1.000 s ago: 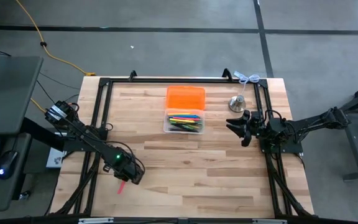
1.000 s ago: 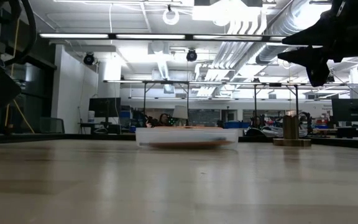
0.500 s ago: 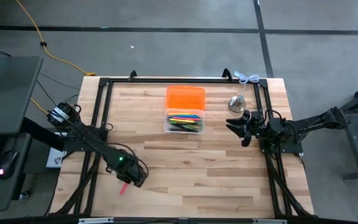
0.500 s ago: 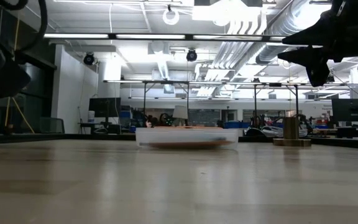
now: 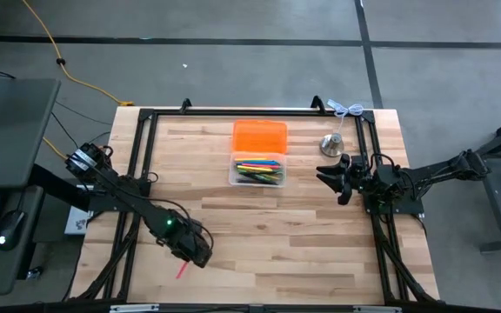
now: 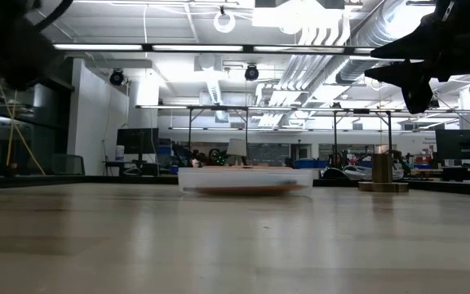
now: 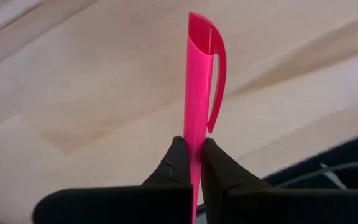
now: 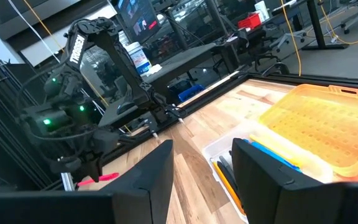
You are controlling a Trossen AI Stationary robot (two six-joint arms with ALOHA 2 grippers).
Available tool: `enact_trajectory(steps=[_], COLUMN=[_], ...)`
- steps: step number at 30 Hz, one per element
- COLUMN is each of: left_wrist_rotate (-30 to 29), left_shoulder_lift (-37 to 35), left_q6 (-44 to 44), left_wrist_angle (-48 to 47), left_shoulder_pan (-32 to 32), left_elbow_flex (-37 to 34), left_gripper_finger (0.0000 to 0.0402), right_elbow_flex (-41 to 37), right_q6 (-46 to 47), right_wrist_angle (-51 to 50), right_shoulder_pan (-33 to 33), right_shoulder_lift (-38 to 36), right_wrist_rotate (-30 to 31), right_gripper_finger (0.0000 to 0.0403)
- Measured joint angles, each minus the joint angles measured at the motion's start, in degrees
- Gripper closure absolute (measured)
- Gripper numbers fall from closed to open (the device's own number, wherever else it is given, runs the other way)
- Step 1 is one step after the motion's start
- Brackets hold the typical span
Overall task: Pick & place school supplies into a supply box
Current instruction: Put the pink pen into the orange supply box
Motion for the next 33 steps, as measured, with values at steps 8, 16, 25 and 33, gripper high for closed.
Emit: enact_trajectory(steps=[8, 16, 25, 33], left_wrist_rotate=[-9.8, -18.3, -30.5, -40.9], left_shoulder_lift=[0.0, -0.1, -0.1, -0.1], left_q6=[1.6, 1.6, 3.1, 8.9], left_wrist_angle=[0.0, 0.1, 2.0, 9.5], left_shoulder_pan=[0.0, 0.0, 0.0, 3.2], left_elbow_flex=[5.2, 8.3, 11.3, 12.0], left_gripper_finger=[0.0365, 0.0369, 0.0372, 0.0368], right_elbow_flex=[0.0, 0.0, 0.0, 0.0], right_q6=[0.0, 0.0, 0.0, 0.0], right_wrist_angle=[0.0, 0.0, 0.0, 0.0], right_shoulder_pan=[0.0, 0.0, 0.0, 0.0], right_shoulder_lift=[0.0, 0.0, 0.0, 0.0], right_wrist_rotate=[0.0, -0.1, -0.1, -0.1], right_gripper_finger=[0.0263, 0.0263, 0.0263, 0.0263])
